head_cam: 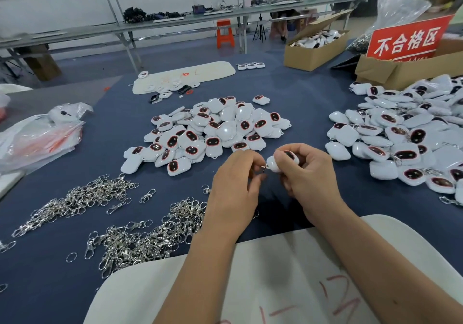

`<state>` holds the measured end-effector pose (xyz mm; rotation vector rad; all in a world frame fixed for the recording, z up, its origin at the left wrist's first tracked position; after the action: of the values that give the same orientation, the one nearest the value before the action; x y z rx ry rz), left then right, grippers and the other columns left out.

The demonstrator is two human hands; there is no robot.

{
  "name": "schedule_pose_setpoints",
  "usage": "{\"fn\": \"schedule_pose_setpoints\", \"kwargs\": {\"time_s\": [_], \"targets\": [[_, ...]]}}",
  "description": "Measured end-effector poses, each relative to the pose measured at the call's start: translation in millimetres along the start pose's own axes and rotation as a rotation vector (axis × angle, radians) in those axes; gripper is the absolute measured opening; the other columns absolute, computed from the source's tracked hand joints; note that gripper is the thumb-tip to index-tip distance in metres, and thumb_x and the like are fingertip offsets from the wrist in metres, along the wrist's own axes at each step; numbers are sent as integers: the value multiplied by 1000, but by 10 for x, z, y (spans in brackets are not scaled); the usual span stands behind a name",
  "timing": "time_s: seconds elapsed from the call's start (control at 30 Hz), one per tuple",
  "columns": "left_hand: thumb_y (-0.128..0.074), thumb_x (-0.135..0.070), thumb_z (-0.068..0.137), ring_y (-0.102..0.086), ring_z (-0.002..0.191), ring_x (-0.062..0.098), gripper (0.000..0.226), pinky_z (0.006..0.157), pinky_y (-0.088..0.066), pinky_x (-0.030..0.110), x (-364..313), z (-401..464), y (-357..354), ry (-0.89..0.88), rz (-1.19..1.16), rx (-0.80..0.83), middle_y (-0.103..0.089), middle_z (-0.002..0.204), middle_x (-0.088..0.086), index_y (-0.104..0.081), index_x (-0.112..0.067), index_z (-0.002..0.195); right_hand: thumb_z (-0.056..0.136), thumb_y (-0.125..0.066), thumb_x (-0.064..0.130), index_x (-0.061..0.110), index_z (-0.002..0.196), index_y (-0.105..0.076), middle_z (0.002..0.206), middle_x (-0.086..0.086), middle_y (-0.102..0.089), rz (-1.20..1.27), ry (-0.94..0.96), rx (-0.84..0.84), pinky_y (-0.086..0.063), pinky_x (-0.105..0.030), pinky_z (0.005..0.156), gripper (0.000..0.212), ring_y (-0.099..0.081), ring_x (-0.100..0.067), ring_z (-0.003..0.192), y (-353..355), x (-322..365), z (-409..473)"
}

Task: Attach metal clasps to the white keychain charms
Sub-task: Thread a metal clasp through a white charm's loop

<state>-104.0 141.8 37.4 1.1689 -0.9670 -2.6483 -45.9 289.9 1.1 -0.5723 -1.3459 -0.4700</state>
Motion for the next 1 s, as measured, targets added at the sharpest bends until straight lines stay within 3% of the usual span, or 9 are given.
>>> {"fn": "schedule_pose_setpoints", "kwargs": {"time_s": [0.2,0.37,0.43,0.57,0.67,0.77,0.87,0.93,1.0], "targets": [[-72,-8,84,-62,85,11,18,69,-49,23,3,30,82,-28,-35,-90,-64,92,-13,-67,-24,90,95,-71,12,22,78,-74,59,-2,-53,58,-28,38,-31,-19,39,20,-38,-13,41,-33,-17,2],[-73,-6,84,-62,85,6,12,71,-45,13,-14,31,132,-36,-38,-109,-67,85,-11,-72,-18,83,95,-70,11,22,78,-74,58,-2,-55,45,-29,47,-31,-19,38,20,-39,-13,41,-36,-30,-1],[-73,-7,85,-62,83,6,9,74,-49,20,-19,25,136,-43,-11,-96,-68,84,-10,-74,-17,83,94,-71,11,21,78,-73,58,1,-55,18,-12,39,-33,-20,39,19,-40,-13,42,-33,-20,-4],[-76,-7,84,-60,77,10,12,74,-51,37,18,15,122,7,78,-51,-67,81,-9,-73,-18,80,90,-75,16,22,85,-69,66,7,-65,-295,254,-34,-46,-20,54,11,-56,-8,54,-25,226,-82],[-74,-3,82,-57,75,16,15,71,-47,39,-27,14,121,0,150,-34,-65,80,-4,-69,-16,76,89,-77,12,18,91,-65,69,5,-64,-404,454,-44,-46,-13,58,14,-62,-9,59,-116,385,-203],[-70,0,83,-55,70,26,27,61,-40,38,-119,27,107,-48,229,-33,-60,74,2,-56,-16,67,88,-78,11,17,93,-63,70,5,-63,-436,521,-24,-49,-26,58,17,-59,-18,62,-158,420,-244],[-68,0,82,-50,65,27,34,58,-32,35,-147,34,121,-62,289,-55,-55,70,3,-48,-21,65,88,-79,12,17,94,-62,74,5,-65,-500,609,3,-49,-34,61,18,-60,-20,65,-229,480,-306],[-72,-2,83,-56,69,22,25,63,-42,34,-7,20,131,34,192,-70,-61,72,-2,-60,-17,67,88,-80,14,16,94,-63,73,6,-65,-485,618,-20,-50,-31,59,18,-60,-19,63,-230,496,-323],[-78,-5,83,-64,71,9,16,69,-49,20,182,-9,160,187,-92,-111,-70,75,-9,-72,-17,74,90,-78,15,17,93,-64,70,3,-66,-317,486,-44,-49,-26,52,15,-61,-17,56,-134,417,-236]]}}
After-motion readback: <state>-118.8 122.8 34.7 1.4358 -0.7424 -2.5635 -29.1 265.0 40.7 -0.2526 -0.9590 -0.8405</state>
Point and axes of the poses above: each hand's wrist, its own z-axis towards the middle knuckle, its own y-axis out of the back of the hand, x = y × z, the point moved 10 cm from there along z, towards the middle knuckle
